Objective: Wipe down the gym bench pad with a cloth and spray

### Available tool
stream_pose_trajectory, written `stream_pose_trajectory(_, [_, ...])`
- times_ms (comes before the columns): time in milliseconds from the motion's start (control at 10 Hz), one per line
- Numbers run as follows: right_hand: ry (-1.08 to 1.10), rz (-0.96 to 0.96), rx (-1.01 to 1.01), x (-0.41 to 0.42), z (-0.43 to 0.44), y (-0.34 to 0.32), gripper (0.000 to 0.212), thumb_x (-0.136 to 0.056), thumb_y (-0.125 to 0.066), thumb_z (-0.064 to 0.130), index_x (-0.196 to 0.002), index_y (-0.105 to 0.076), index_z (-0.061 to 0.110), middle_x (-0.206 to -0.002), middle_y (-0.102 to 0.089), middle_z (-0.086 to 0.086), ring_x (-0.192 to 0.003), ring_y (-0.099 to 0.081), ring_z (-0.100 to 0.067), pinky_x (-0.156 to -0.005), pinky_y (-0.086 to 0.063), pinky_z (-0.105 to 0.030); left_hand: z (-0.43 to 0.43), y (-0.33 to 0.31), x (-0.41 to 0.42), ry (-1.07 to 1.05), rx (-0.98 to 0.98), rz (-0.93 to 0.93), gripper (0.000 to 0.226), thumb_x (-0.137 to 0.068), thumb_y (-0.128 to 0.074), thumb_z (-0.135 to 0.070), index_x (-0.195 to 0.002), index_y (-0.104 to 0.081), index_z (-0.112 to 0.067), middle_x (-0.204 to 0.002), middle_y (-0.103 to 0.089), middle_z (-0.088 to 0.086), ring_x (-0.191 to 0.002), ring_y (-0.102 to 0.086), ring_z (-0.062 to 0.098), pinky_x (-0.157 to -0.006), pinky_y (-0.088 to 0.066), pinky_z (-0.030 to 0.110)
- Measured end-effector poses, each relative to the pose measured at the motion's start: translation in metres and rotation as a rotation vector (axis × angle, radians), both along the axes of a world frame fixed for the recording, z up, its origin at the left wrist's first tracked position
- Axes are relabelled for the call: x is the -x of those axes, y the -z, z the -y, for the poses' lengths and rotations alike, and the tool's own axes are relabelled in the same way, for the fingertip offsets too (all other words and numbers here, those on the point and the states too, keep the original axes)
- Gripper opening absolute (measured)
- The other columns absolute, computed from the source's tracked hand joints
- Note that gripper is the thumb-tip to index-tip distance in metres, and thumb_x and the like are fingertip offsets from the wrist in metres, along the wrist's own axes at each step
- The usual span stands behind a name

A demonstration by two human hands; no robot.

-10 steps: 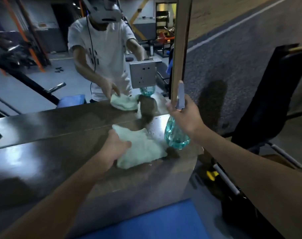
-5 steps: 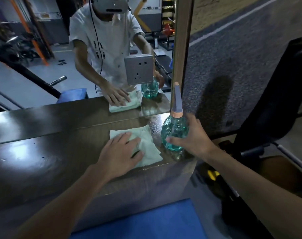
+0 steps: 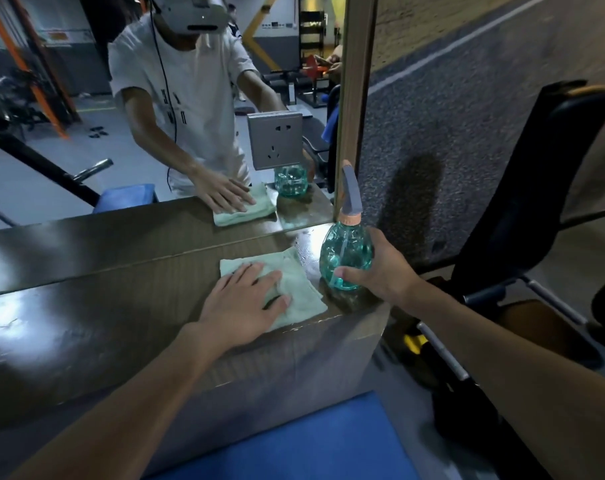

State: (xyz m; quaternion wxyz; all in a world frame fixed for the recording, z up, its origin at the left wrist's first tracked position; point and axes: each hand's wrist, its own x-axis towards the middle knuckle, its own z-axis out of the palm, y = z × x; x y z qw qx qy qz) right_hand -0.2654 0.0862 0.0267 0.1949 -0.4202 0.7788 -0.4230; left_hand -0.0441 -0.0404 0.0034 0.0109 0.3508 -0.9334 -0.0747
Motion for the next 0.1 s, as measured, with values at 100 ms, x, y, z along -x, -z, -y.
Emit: stream_pose_trajectory(100, [0.004, 0.08, 0.046, -0.0014, -0.01, -0.0043, 0.098, -0.069, -0.086, 0.045, -0.145, -0.032, 0.017, -0.126, -0.051, 0.009, -0.12, -0.05, -0.012, -0.101, -0.043, -0.029, -0.009, -0.0105, 0.0069, 0.017, 0.022, -0.266, 0.044, -0.099, -0.044, -0.048, -0.139, -0.051, -0.031, -0.147, -0.045, -0.003, -0.138, -0.037, 0.021, -0.114, -0.026, 0.039])
